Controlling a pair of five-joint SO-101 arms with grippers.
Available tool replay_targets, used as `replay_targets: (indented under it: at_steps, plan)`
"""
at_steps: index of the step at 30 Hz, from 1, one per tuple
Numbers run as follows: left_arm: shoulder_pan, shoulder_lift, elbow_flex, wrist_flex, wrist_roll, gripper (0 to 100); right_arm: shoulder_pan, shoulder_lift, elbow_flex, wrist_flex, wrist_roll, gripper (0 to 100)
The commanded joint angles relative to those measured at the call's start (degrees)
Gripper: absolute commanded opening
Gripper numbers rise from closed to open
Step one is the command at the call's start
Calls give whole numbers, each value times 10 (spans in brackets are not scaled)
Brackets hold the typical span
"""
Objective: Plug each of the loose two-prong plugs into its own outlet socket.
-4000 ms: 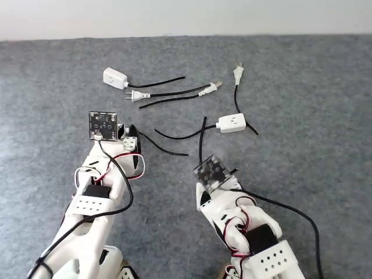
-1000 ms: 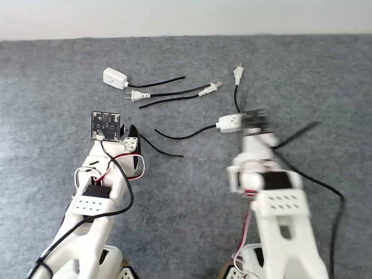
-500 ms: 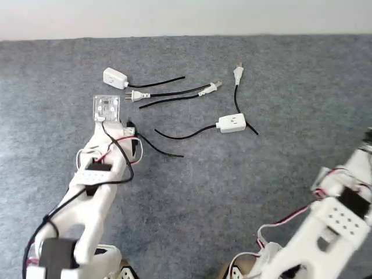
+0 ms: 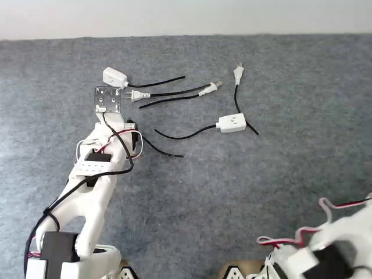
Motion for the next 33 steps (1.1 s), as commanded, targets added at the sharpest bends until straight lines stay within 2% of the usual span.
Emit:
replay_targets:
  at_steps: [1,3,8,14,17,20,26,33]
  plan:
    - [-4,-2,-26,4,-1,73,-2,83,-92,-13,10,9]
    - [-12,-2,-27,4,-1,73,-7,126,-123,-13,10,24]
    - [-21,0,-31,4,-1,103,-14,182,-178,25,8,149]
    - [-22,59,-86,34,1,227,-24,189,-194,52,4,143]
    - [-33,89,-143,94,24,228,-34,189,-211,87,4,147]
    - [-57,120,-194,120,35,229,-45,189,-240,140,4,151]
    - [-67,165,-246,143,36,229,-61,189,-289,211,5,309]
    - [-83,160,-259,142,47,228,-61,188,-293,218,9,326]
